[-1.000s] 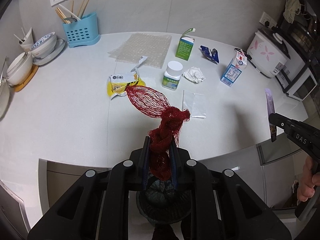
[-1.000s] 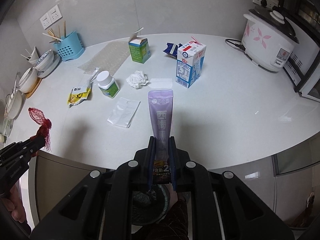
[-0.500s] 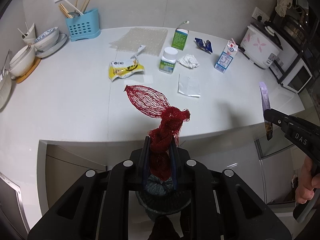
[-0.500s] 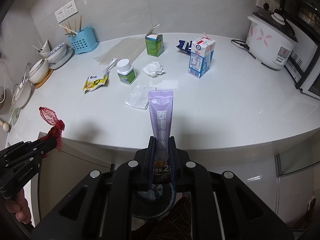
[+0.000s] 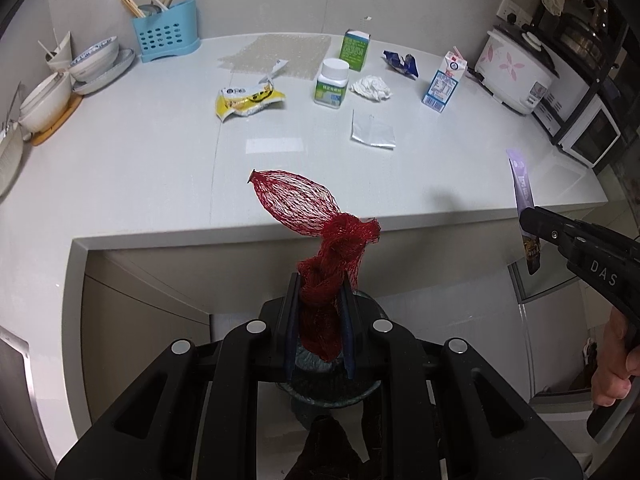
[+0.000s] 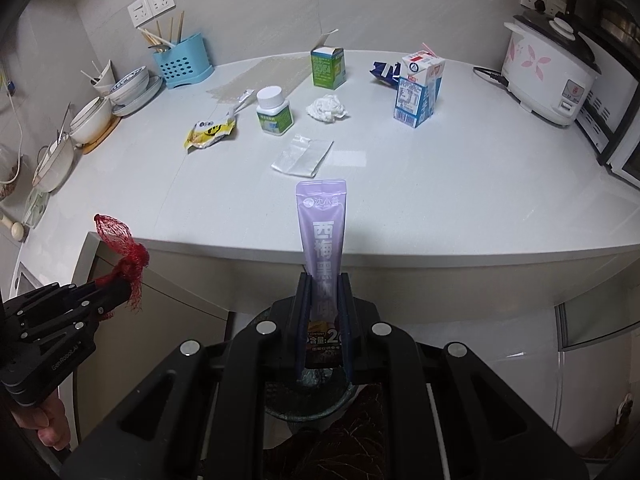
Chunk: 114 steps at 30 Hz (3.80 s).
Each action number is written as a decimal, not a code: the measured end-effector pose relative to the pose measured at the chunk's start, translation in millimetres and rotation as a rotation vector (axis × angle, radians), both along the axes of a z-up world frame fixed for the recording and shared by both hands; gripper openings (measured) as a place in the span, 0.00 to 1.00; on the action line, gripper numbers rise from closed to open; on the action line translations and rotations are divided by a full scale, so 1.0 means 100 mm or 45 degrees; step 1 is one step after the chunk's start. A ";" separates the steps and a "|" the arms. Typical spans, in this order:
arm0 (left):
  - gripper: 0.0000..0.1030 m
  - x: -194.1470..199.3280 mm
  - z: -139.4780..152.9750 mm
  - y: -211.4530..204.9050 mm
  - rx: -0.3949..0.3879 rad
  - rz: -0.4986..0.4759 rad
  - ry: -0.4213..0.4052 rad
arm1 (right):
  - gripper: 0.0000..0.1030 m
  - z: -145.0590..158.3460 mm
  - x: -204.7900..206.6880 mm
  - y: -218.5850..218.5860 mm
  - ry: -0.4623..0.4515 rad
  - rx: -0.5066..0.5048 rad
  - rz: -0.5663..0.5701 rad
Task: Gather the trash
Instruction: 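Carry the red mesh bag and purple packet down over the black trash bin, then open the right tool over the bin while the left tool releases the mesh bag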
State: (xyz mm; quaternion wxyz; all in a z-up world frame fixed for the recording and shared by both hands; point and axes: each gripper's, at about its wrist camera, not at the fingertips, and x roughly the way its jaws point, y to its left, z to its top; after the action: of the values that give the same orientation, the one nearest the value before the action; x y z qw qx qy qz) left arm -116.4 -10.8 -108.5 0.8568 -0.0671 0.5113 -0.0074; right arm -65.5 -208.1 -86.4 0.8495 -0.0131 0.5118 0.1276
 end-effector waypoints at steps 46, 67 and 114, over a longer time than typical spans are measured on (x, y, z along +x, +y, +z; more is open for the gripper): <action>0.16 -0.48 -1.81 0.34 -0.078 0.101 0.142 | 0.12 -2.17 -0.41 0.65 0.267 -0.028 0.199; 0.16 -0.44 -2.01 0.34 -0.085 0.058 0.228 | 0.64 -2.51 -0.39 0.77 0.311 -0.064 0.168; 0.78 0.01 -2.40 -0.64 -0.019 -0.137 0.270 | 0.93 -2.01 -0.20 -0.54 0.193 -0.050 -0.164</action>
State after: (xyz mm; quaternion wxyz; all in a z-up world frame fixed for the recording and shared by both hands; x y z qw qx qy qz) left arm -115.7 -74.7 -348.3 0.7957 -0.0465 0.6018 -0.0500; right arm -85.6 -262.2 -287.9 0.8144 0.0129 0.5767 0.0632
